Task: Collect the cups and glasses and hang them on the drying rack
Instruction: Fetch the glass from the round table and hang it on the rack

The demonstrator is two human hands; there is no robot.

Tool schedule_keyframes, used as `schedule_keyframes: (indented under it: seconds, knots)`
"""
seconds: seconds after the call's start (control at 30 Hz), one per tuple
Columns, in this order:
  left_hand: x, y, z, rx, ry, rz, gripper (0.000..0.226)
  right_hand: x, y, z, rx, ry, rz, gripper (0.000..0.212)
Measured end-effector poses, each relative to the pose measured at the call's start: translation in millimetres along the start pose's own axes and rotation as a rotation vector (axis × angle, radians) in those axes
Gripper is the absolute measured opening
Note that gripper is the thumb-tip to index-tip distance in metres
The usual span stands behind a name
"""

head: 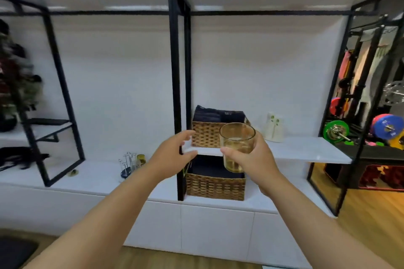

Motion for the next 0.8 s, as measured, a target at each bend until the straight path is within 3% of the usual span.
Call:
schedule_keyframes:
  seconds: [0.2,0.4,0.6,0.8]
  knots:
    - [43.2,44.0,72.6,0.191,0.059,-0.162,0.051,-78.9,97.8,-16.5,0.021,0.057,0.222,0.071]
    - [86.9,60.3,137.7,0.320,0.133,-0.267,0.049,-180.6,164.6,-26.2,0.047,0.111,0.370,0.083]
    - [139.6,88.2,208.1,0.364,0.180,-0.302,0.050,-287.1,203.1,-21.5,0.036,0.158,0.456,0.075]
    - [198.7,139.1,289.3,0.332,0.200,-0.279,0.051,-394.0,255.5,-18.3,0.002,0.182,0.426,0.075]
Point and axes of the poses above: each hand's wrist, its own y-axis towards the middle knuckle, its own x-axis out of the back of the hand, z = x × y, the point moved 9 cm from there along y, towards the middle knuckle, and after that the axes turned 1 degree about z, right-handed, at the moved point
